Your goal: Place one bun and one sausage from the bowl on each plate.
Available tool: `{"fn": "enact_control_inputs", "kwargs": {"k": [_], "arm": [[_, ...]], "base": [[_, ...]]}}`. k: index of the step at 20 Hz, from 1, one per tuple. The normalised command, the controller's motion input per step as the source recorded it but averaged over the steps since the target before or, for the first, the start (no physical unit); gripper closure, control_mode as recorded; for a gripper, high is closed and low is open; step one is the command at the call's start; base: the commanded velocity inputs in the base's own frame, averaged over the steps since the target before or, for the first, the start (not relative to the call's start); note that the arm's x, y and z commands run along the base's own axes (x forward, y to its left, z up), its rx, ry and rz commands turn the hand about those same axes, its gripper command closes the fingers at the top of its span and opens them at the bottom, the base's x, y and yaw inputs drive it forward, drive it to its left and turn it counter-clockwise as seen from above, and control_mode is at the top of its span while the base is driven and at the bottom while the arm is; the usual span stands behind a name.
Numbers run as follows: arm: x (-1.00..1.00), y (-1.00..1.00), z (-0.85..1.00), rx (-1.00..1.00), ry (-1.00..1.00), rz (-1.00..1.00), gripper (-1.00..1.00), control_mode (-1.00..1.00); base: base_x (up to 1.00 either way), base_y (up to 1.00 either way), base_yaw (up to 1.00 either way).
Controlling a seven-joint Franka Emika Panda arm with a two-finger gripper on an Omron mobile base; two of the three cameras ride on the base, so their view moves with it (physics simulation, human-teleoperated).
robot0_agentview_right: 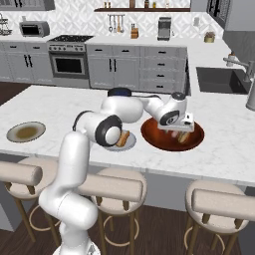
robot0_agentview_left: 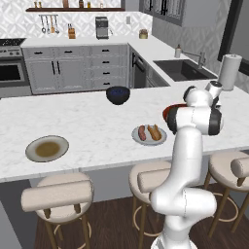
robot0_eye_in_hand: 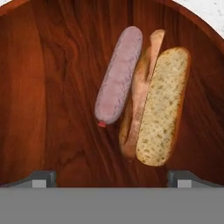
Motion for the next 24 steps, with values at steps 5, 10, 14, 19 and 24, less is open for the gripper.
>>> {"fn": "enact_control_inputs", "kwargs": {"k": [5,10,14,19,24], "arm": [[0.43,-0.04,0.0,0.0,-0.02,-0.04,-1.0,-1.0],[0.26,-0.05,-0.12,0.0,-0.01,-0.06,-1.0,-1.0],[0.0,-0.04,-0.33,0.0,0.0,-0.05,-1.0,-1.0],[0.09,-0.1,-0.04,0.0,0.0,-0.05,-1.0,-1.0],[0.25,-0.01,-0.21,0.0,0.0,-0.05,-1.0,-1.0]], "base": [[0.0,0.0,0.0],[0.0,0.0,0.0],[0.0,0.0,0.0],[0.0,0.0,0.0],[0.0,0.0,0.0]]}}
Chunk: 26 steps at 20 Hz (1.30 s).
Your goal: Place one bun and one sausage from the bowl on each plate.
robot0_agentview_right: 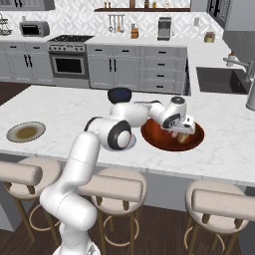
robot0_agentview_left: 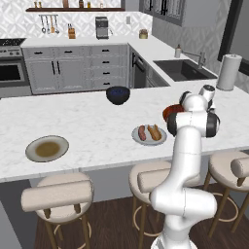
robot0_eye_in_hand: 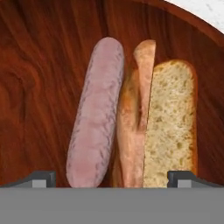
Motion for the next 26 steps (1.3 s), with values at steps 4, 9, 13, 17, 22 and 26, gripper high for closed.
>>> {"fn": "enact_control_inputs", "kwargs": {"k": [4,9,13,17,22,26], "arm": [[0.13,0.0,-0.21,0.0,0.0,-0.03,-1.0,-1.0],[0.01,0.0,-0.2,0.0,0.0,-0.01,-1.0,-1.0],[0.0,0.0,-0.04,0.0,0.0,0.0,1.0,-1.0],[0.0,0.0,-0.02,0.0,0.0,0.0,1.0,-1.0],[0.0,0.0,-0.04,0.0,0.0,0.0,1.0,-1.0],[0.0,0.0,0.02,0.0,0.0,0.0,1.0,-1.0]], "base": [[0.0,0.0,0.0],[0.0,0.0,0.0],[0.0,0.0,0.0],[0.0,0.0,0.0],[0.0,0.0,0.0],[0.0,0.0,0.0]]}}
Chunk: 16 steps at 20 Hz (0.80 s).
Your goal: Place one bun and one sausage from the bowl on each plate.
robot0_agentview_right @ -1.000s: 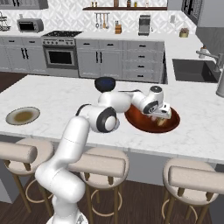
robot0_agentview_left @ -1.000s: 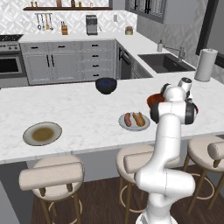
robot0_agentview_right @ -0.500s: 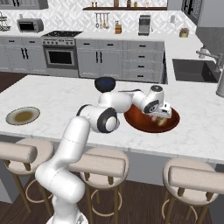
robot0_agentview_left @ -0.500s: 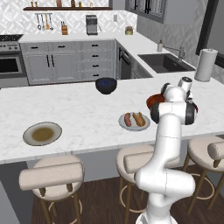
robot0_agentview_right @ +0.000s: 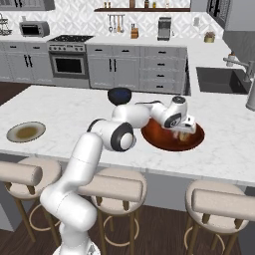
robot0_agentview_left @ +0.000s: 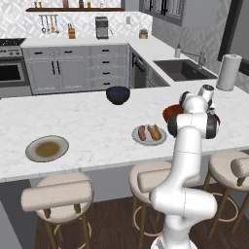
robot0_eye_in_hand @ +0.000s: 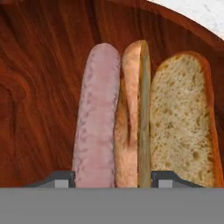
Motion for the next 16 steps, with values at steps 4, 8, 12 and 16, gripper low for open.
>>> {"fn": "enact_control_inputs", "kwargs": {"k": [4,8,12,16], "arm": [[-0.08,0.0,0.24,0.0,0.0,0.02,1.0,-1.0],[-0.11,0.0,0.0,0.0,0.01,0.03,1.0,-1.0],[-0.16,0.0,0.1,0.0,0.0,0.03,1.0,-1.0],[-0.5,0.21,0.87,0.0,0.0,0.08,1.0,-1.0]], "base": [[0.0,0.0,0.0],[0.0,0.0,0.0],[0.0,0.0,0.0],[0.0,0.0,0.0]]}}
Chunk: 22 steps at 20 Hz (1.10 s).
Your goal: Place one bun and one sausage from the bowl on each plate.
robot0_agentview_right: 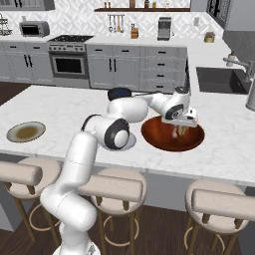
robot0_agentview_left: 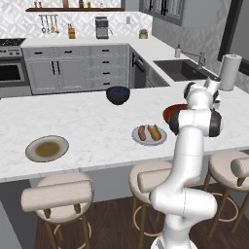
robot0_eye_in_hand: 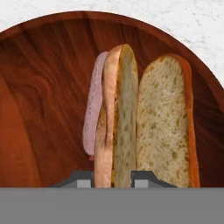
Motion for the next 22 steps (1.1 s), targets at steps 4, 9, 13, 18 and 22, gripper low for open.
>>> {"fn": "enact_control_inputs", "kwargs": {"k": [4,9,13,18,22], "arm": [[-0.91,0.62,1.0,0.0,0.0,0.09,1.0,-1.0],[-1.0,0.99,0.66,-0.09,0.0,0.01,1.0,-1.0],[-1.0,1.0,0.0,-0.11,0.0,0.0,1.0,-1.0],[-1.0,0.92,0.19,-0.09,0.0,0.05,1.0,-1.0],[-0.98,0.53,0.43,-0.03,-0.02,0.05,1.0,-1.0]], "base": [[0.0,0.0,0.0],[0.0,0.0,0.0],[0.0,0.0,0.0],[0.0,0.0,0.0],[0.0,0.0,0.0]]}}
